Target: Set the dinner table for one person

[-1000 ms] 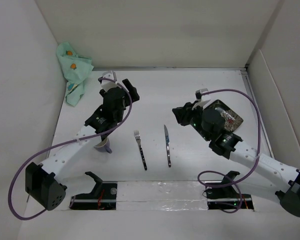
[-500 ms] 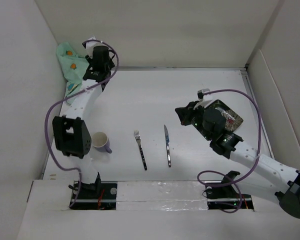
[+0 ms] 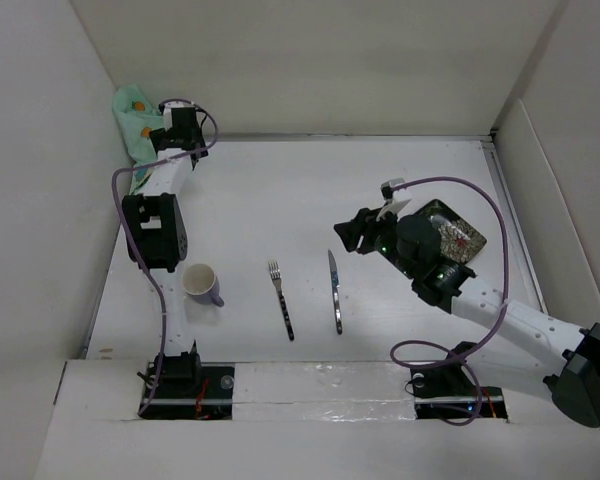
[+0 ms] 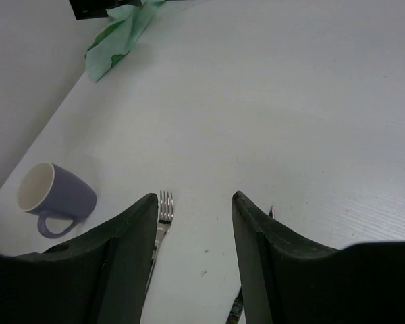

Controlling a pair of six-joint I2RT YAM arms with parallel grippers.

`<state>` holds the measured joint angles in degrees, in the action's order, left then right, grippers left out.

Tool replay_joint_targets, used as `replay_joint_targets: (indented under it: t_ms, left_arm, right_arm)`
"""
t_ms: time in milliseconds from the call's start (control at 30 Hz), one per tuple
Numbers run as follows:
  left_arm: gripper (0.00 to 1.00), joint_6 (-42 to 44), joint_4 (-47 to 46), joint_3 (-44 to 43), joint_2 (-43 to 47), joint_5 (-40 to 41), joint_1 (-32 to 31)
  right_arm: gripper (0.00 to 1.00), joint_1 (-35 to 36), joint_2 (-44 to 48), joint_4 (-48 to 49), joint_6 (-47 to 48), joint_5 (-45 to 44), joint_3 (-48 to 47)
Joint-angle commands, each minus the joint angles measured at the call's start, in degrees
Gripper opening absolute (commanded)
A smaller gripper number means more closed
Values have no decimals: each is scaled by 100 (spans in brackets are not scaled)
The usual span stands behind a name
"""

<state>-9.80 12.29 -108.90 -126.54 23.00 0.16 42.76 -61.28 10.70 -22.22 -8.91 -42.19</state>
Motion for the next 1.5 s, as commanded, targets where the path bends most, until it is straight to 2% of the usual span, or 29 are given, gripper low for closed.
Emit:
replay_joint_targets:
  t_ms: [0, 133, 400, 700, 767, 800, 867, 900, 933, 1067, 1200, 1367, 1467]
  left_arm:
    - [75, 786, -245, -570, -150, 335, -52]
    - [75, 1287, -385, -843, -573, 1160, -104]
    - [73, 1833, -667, -1492, -1267, 1303, -104]
    - [57, 2369, -1466, -1731, -1698, 1575, -104]
    - [48, 2500, -1676, -1722, -1751, 1707, -104]
    - [34, 2518, -1712, -1774, -1812, 1742, -104]
    - [20, 2518, -1765, -1801, -1856, 1769, -104]
    - [5, 2484, -1792, -1784, -1839, 1769, -104]
    - [1, 2483, -1827, -1766, -1822, 1682, -104]
    - [0, 2519, -1941, -1687, -1734, 1637, -104]
    - [0, 2027, -1879, -1495, -1165, 1111, -209]
    - [0, 1387, -1723, -1555, -399, 92, -815]
    - [0, 842, -1389, -1993, 49, -637, -1105]
  right_arm:
    - [54, -31, -16, 310, 86, 205, -184]
    - [54, -31, -130, 345, 112, 258, -210]
    - [54, -31, -297, 319, 165, 328, -298]
    - [55, 22, -411, 363, 209, 442, -333]
    - [55, 22, -455, 398, 209, 469, -333]
    - [55, 22, -473, 389, 209, 477, -342]
    - [55, 22, -517, 398, 226, 486, -359]
    - [55, 22, -526, 398, 227, 478, -360]
    - [55, 22, -543, 398, 218, 495, -368]
    - [55, 22, -622, 389, 227, 495, -395]
    - [55, 22, -649, 389, 227, 495, -430]
    - [55, 22, -526, 336, 253, 381, -412]
    - [55, 22, -368, 319, 253, 206, -351]
